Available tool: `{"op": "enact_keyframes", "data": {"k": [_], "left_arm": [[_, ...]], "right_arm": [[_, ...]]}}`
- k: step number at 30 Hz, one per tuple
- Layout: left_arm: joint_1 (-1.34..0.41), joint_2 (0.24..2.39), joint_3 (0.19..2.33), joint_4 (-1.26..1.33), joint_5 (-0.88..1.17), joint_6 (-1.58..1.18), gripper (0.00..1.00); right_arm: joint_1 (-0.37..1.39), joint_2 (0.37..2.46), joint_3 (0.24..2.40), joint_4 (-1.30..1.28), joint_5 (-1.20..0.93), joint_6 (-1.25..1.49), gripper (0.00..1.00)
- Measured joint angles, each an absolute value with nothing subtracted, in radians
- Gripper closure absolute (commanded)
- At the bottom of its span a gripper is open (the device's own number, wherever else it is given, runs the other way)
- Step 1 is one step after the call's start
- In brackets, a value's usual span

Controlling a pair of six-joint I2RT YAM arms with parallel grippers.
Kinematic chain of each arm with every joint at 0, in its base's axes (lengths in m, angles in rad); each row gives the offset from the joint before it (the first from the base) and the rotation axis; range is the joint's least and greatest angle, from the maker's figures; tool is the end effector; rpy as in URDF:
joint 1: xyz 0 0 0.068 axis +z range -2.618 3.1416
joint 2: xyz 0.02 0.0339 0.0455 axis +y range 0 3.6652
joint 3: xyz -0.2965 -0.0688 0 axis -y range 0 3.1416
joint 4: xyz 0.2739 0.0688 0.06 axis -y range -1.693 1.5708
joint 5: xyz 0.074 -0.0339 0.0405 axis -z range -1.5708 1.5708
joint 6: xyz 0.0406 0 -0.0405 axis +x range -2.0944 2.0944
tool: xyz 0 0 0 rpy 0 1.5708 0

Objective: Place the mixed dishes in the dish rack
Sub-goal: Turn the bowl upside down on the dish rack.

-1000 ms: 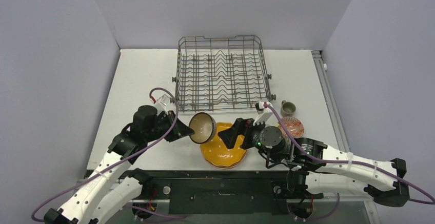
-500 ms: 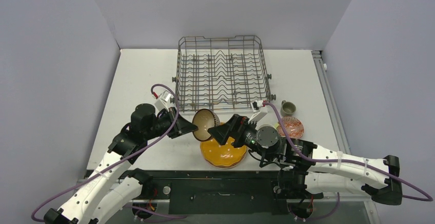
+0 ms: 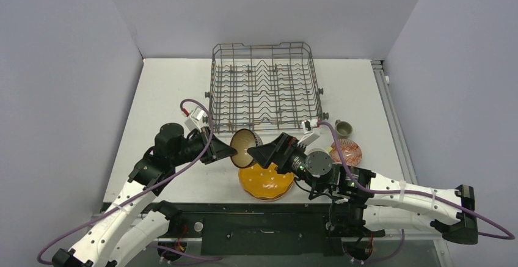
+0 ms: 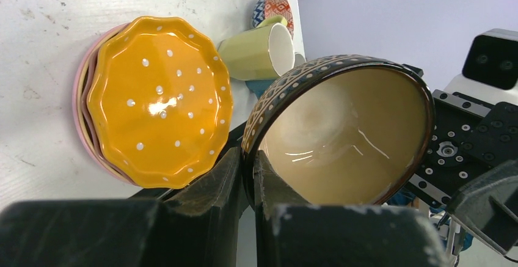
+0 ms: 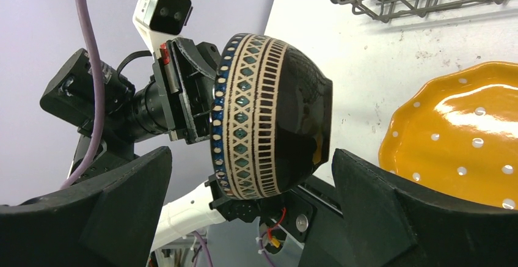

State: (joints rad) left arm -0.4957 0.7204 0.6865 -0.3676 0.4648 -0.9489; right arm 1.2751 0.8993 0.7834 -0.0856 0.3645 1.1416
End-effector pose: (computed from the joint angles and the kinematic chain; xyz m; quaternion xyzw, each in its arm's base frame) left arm 0.1448 -0.0990 0.3167 -0.0585 0.8193 -0.4992 0.2760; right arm 0.0792 0.2103 0.3511 0.0635 0.7678 0.5317 0.3518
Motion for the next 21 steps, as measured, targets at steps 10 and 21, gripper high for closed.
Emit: {"op": "enact_keyframes", "data": {"k": [10,21], "left_arm": [[-0.496,0.717,0.688,-0.346,0.484,-0.961,1.0],[-0.496,0.717,0.688,-0.34,0.489,-0.962,1.0]], "right_arm": [[1.275,0.907,0.783,-0.083,0.397,1.163,0.06],[1.275,0.944,0.783,-0.082,0.404,1.165,0.14]]}}
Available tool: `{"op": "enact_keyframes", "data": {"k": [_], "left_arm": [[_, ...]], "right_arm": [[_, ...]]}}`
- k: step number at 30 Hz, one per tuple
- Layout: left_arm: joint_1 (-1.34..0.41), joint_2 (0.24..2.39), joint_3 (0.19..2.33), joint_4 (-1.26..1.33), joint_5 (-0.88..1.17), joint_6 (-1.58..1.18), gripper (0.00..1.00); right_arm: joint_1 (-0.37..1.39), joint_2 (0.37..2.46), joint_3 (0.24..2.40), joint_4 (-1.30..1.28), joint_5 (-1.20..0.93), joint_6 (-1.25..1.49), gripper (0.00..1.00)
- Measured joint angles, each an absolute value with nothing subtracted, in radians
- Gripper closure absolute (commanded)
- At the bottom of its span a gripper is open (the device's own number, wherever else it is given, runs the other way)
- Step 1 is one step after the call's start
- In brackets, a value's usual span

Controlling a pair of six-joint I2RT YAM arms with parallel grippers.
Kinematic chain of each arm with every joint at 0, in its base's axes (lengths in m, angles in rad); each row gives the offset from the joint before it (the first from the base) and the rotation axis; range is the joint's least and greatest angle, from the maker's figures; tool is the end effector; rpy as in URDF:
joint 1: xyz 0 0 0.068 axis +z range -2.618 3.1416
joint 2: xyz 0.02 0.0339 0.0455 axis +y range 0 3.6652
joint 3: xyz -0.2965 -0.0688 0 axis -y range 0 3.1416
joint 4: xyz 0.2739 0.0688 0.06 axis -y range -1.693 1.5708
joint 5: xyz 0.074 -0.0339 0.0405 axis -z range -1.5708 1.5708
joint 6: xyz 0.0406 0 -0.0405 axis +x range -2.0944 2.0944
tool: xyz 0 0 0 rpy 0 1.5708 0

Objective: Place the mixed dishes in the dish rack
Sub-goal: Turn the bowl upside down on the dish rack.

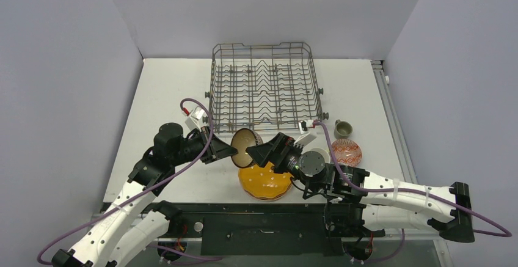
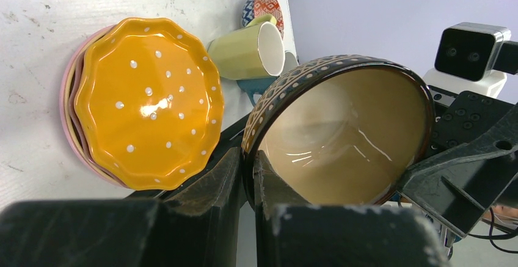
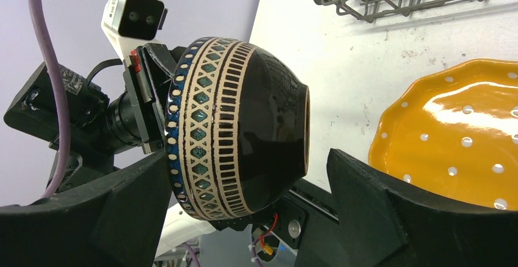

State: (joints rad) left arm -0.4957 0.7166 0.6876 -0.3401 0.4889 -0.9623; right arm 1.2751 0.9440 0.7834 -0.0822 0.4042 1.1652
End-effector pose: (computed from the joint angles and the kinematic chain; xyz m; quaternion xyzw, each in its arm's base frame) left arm 0.1443 -0.0997 0.3207 -0.0519 0.8103 -0.5143 0.2761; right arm 0.0835 0.2193 0.3423 0.0811 0.7771 0.5127 0.3558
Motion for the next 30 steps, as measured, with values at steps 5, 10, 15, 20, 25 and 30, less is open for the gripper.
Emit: {"op": "enact_keyframes", "data": {"k": [5,10,15,20,25,30], "left_arm": [[-0.496,0.717,0.688,-0.34,0.491,-0.963,1.0],[-0.496,0.717,0.69,-0.34,0.491,-0.963,1.0],[-0.496,0.721,0.691,-0.34,0.491,-0.962,1.0],[-0.495,0.726,0.693,-0.345,0.486,-0.962,1.0],[-0.495,0.736,0.705,-0.356,0.48,-0.96,1.0],[-0.495,0.748,0.71,-0.363,0.476,-0.957,1.0]], "right_arm": [[1.275,0.948,0.783,-0.08,0.405,1.165,0.2],[1.275,0.958,0.79,-0.079,0.413,1.164,0.26],[1.275,0.97,0.804,-0.08,0.419,1.164,0.32],[1.275,0.989,0.826,-0.091,0.43,1.151,0.4],[1.275,1.003,0.848,-0.112,0.435,1.138,0.52],[1.275,1.014,0.86,-0.125,0.44,1.134,0.78]]}}
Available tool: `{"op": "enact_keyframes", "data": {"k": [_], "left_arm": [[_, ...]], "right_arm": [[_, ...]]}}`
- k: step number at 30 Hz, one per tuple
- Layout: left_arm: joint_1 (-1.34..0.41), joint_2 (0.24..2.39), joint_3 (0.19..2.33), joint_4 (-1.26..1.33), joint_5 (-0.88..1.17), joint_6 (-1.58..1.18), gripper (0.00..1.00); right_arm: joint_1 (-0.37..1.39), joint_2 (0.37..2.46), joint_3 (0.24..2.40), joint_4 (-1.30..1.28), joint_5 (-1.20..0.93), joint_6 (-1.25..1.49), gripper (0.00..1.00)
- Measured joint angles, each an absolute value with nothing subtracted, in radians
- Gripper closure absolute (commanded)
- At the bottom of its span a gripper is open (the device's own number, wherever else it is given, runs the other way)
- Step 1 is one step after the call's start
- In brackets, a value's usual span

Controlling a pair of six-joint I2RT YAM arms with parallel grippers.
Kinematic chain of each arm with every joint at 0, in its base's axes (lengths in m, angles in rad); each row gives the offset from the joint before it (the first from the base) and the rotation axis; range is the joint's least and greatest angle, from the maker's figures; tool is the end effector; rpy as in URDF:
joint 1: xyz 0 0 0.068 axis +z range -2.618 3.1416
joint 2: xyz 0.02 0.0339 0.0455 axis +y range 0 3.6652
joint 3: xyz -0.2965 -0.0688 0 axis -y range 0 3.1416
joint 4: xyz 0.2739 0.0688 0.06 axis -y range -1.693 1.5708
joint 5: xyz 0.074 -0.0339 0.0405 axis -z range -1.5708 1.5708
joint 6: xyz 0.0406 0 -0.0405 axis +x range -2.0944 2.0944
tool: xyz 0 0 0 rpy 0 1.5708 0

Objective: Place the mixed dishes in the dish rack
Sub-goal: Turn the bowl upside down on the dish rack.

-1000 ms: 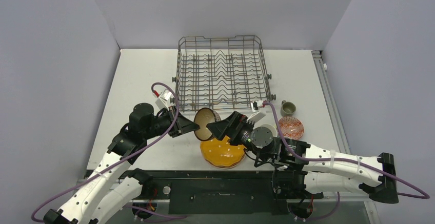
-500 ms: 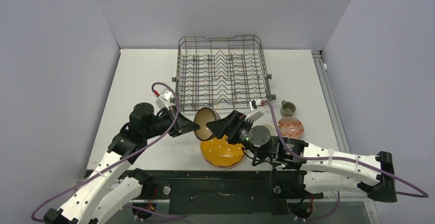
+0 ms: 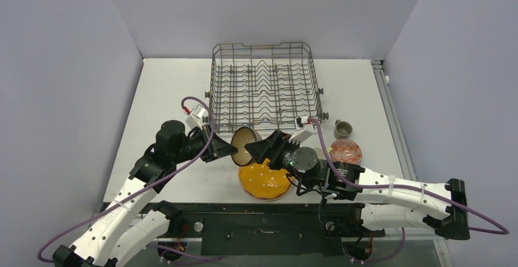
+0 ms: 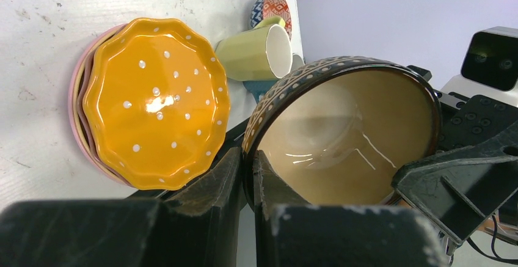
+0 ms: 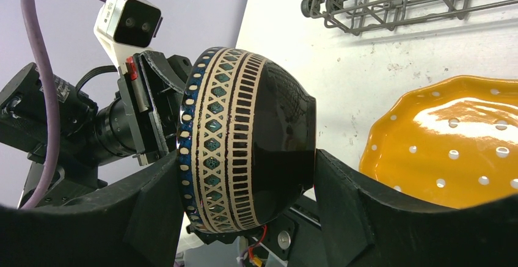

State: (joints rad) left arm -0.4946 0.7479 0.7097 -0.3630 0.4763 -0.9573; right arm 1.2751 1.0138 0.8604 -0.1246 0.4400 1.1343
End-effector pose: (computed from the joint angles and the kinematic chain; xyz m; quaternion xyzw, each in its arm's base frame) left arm 0.1496 -0.1018 0.3217 -0.0590 0.8186 -0.5032 0.2706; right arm 0.0893 0.2337 0.3522 0.0763 0.7863 0.4865 0.3731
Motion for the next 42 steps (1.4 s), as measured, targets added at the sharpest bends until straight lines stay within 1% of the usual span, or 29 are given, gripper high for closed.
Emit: {"op": "enact_keyframes", "data": {"k": [1,2,3,10,16,26,30,32,36,42], "left_arm": [[-0.495,0.751,0.71,-0.363,0.477,-0.957,1.0],[-0.495,0.753,0.71,-0.363,0.477,-0.957,1.0],[-0.495,0.755,0.71,-0.363,0.478,-0.957,1.0],[-0.495,0.764,0.717,-0.363,0.478,-0.954,1.0],[-0.495,0.766,0.717,-0.363,0.478,-0.954,0.95],[-0.495,0.768,0.719,-0.358,0.485,-0.958,0.79],[-0.496,0.768,0.72,-0.352,0.495,-0.96,0.69],[-0.496,0.768,0.721,-0.345,0.499,-0.963,0.66],[-0.496,0.768,0.725,-0.341,0.501,-0.962,0.62],[-0.496,0.769,0.726,-0.34,0.502,-0.962,0.59]], "right_arm": [[1.275,1.014,0.86,-0.127,0.44,1.134,0.83],[1.275,1.014,0.86,-0.129,0.44,1.134,0.93],[1.275,1.014,0.86,-0.13,0.441,1.134,1.0],[1.275,1.014,0.86,-0.129,0.445,1.135,1.0],[1.275,1.014,0.86,-0.129,0.446,1.135,1.0],[1.275,1.012,0.86,-0.131,0.449,1.136,1.0],[1.275,1.008,0.86,-0.14,0.449,1.135,1.0],[1.275,1.005,0.86,-0.149,0.45,1.134,1.0],[1.275,1.002,0.86,-0.166,0.459,1.134,1.0],[1.275,0.998,0.86,-0.191,0.476,1.122,1.0]]}}
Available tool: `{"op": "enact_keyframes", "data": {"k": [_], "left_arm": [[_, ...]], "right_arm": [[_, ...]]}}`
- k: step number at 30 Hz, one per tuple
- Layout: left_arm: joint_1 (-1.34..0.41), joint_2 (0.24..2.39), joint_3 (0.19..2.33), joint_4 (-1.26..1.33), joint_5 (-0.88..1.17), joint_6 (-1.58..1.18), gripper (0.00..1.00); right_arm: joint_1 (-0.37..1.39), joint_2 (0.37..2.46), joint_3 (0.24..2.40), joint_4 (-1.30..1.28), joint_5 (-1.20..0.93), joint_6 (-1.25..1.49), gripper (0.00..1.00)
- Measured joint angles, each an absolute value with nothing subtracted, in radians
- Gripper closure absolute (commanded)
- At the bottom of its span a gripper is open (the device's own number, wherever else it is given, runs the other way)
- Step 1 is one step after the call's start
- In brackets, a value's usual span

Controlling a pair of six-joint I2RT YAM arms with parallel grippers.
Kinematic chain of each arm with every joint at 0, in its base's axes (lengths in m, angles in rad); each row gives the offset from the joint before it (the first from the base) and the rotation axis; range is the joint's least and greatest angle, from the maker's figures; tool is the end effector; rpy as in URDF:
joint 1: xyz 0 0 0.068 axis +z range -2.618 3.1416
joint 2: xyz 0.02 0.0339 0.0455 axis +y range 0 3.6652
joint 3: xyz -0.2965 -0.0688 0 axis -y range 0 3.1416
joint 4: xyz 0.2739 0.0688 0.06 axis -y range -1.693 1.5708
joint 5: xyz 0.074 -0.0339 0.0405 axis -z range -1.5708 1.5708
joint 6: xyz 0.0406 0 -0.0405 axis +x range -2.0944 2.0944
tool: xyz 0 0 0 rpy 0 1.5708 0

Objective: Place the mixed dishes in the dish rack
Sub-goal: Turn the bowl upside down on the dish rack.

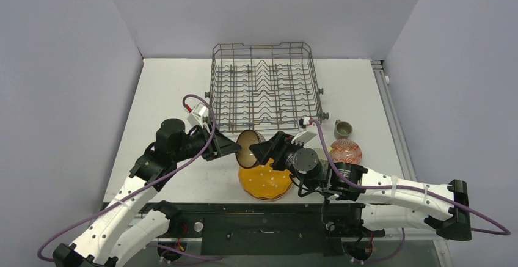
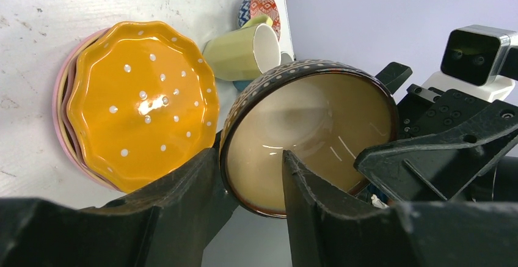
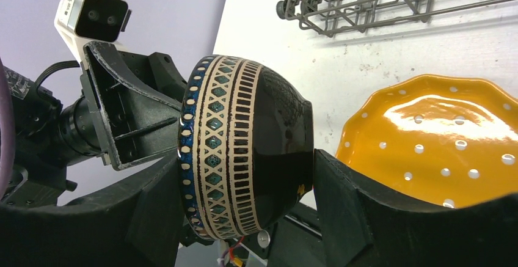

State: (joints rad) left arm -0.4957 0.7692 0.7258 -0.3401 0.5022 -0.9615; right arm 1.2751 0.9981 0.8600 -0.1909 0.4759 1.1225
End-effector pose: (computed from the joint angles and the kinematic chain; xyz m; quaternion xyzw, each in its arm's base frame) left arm 0.1533 -0.1051 0.3268 -0.0501 0.8133 -0.5144 0.2671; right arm 0.0886 0.2271 0.3488 0.0765 0.7986 0.4570 0.3841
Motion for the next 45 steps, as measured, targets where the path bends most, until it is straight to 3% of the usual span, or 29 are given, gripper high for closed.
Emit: {"op": "enact_keyframes", "data": {"k": [16,20,24,28,42,45], "left_arm": [[-0.496,0.788,0.726,-0.329,0.503,-0.962,0.59],[-0.496,0.797,0.726,-0.31,0.507,-0.962,0.71],[-0.496,0.81,0.726,-0.293,0.514,-0.957,0.9],[-0.493,0.828,0.724,-0.294,0.516,-0.941,1.0],[-0.493,0.851,0.724,-0.304,0.54,-0.879,1.0],[-0.493,0.851,0.724,-0.315,0.535,-0.871,0.93]], "right_arm": [[1.275,0.974,0.86,-0.204,0.49,1.111,1.0],[1.274,0.974,0.86,-0.204,0.49,1.111,1.0],[1.269,0.975,0.86,-0.204,0.49,1.108,1.0],[1.256,0.975,0.86,-0.206,0.487,1.103,1.0],[1.223,0.986,0.86,-0.213,0.431,1.079,1.0],[1.223,0.991,0.86,-0.214,0.421,1.074,1.0]]}}
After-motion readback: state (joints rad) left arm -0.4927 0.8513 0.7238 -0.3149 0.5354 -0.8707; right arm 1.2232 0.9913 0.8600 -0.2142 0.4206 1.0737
